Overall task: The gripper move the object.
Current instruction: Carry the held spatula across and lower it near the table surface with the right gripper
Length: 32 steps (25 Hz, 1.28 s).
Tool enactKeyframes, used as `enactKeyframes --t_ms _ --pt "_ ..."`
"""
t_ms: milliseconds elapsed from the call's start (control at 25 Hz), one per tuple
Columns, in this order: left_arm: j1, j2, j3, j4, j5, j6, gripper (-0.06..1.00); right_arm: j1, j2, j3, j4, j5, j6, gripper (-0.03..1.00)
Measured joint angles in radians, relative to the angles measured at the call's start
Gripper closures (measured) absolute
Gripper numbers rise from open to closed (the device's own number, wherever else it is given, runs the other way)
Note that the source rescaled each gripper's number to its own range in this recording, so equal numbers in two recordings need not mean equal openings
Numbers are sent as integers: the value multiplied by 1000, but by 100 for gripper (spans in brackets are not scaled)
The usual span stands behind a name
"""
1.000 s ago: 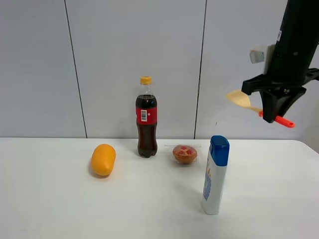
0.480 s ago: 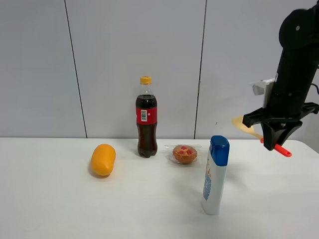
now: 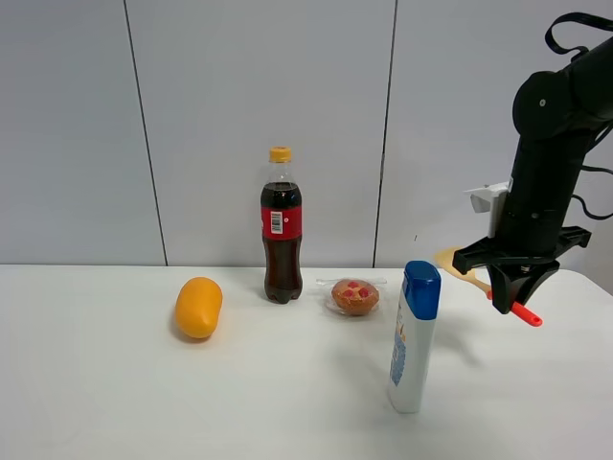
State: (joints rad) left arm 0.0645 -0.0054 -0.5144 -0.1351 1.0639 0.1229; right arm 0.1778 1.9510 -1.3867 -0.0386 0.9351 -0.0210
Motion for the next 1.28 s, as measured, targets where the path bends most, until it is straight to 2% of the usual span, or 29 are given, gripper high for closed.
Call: enactKeyframes --t_ms 200,480,1280 --pt "0 0 0 0 0 0 -6 0 54 0 39 -42 -1 97" --pt "0 0 0 0 0 0 -6 0 79 0 39 -185 -1 97" --pt "0 0 0 0 0 0 -6 0 186 0 82 -238 51 97"
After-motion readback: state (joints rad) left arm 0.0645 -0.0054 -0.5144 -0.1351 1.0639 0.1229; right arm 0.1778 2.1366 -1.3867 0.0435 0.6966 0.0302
